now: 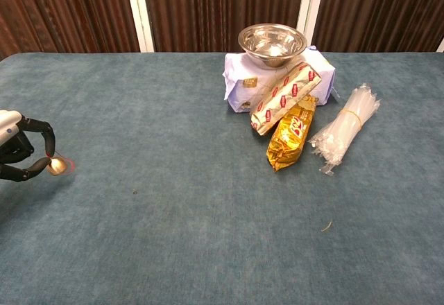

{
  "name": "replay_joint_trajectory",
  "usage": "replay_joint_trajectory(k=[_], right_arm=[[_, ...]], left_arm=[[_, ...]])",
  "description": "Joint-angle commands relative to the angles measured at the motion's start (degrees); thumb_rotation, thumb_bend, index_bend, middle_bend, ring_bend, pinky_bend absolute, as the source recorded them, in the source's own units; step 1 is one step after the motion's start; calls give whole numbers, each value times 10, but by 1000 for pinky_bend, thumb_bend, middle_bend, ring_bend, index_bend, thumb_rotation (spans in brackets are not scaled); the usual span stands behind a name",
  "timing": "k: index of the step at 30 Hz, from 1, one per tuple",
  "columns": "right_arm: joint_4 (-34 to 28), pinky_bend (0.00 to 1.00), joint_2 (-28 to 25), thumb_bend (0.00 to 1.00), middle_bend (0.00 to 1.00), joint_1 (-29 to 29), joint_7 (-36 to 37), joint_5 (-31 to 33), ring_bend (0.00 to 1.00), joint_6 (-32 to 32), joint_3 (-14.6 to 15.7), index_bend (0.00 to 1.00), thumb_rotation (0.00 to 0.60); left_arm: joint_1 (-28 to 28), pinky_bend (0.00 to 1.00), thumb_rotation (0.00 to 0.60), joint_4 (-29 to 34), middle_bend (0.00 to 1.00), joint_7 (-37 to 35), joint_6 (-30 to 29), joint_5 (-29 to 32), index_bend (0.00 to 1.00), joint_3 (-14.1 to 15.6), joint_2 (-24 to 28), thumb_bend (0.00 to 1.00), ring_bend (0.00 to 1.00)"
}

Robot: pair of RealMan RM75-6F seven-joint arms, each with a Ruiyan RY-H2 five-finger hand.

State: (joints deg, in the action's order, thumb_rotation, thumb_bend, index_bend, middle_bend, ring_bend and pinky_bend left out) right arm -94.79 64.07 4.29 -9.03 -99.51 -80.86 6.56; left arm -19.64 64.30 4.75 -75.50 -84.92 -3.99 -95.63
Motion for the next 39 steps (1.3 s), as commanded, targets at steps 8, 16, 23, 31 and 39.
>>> replay_joint_trajectory(k=[8, 16, 23, 31, 39], right_arm=[[0, 0, 1, 212, 0, 0, -6, 1, 0, 4, 1, 0, 600], [0, 0, 2, 212, 0, 0, -8, 0, 0, 3, 1, 0, 600], [-1, 0, 1, 212, 0, -1, -4, -1, 0, 0, 2, 0, 600], [-1, 0, -3, 213, 0, -3, 3, -8, 0, -7, 4, 0, 600], [-11, 0, -23, 212, 0, -18, 18, -10, 0, -36, 7, 0, 600]], left_arm=[[-2, 1000, 600, -11, 1000, 11, 9, 2, 799, 5, -5, 449, 984], [0, 1000, 600, -18, 1000, 12, 15, 1, 636, 14, -9, 450, 981], [1, 1000, 600, -9, 1000, 17, 29, 6, 415, 21, -4, 446, 980], [25, 1000, 600, 70, 990, 30, -27, -21, 106, 34, 46, 414, 963], [148, 90, 600, 292, 0, 56, -162, -57, 1, 126, 240, 411, 0]])
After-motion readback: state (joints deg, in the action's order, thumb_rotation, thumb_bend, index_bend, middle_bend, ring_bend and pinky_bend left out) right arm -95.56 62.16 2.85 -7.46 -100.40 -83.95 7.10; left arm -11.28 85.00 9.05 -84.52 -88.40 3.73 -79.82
